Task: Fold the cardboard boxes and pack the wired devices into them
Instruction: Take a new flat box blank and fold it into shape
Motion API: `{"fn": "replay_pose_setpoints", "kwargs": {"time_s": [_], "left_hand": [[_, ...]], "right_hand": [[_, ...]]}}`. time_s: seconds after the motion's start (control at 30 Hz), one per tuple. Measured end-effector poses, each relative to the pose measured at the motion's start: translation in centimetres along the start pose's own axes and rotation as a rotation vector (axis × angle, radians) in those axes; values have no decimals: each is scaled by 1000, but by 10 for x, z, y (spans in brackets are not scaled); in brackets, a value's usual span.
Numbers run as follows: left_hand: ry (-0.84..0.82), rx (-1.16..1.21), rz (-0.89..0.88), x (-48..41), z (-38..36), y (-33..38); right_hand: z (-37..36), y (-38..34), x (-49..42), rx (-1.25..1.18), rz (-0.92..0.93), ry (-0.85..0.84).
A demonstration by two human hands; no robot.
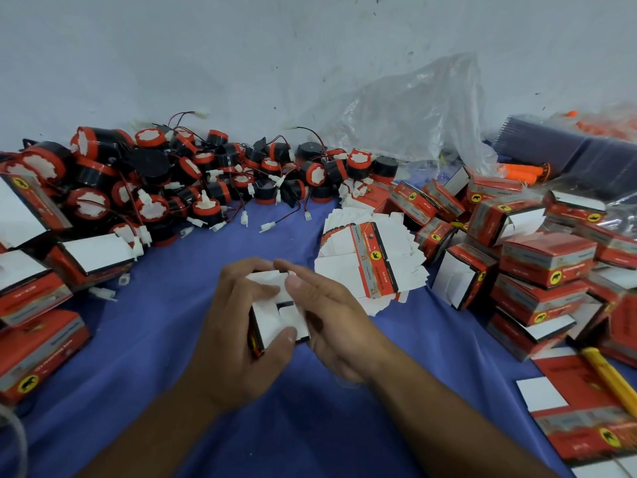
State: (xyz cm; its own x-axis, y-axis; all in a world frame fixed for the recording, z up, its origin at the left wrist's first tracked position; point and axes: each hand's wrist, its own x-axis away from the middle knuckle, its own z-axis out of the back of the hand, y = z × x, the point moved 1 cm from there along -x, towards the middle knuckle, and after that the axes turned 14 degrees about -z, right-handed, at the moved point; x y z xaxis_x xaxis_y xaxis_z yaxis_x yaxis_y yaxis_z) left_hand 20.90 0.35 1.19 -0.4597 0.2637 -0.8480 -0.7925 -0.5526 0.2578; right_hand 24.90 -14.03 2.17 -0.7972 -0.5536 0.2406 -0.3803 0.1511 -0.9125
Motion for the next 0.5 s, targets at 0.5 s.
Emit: {"fn": "replay_pose_setpoints", "kwargs": {"time_s": [0.5], "left_hand": [[36, 58, -65, 8, -1, -8]], "right_hand": [[2, 8, -5, 139, 46, 33]]}}
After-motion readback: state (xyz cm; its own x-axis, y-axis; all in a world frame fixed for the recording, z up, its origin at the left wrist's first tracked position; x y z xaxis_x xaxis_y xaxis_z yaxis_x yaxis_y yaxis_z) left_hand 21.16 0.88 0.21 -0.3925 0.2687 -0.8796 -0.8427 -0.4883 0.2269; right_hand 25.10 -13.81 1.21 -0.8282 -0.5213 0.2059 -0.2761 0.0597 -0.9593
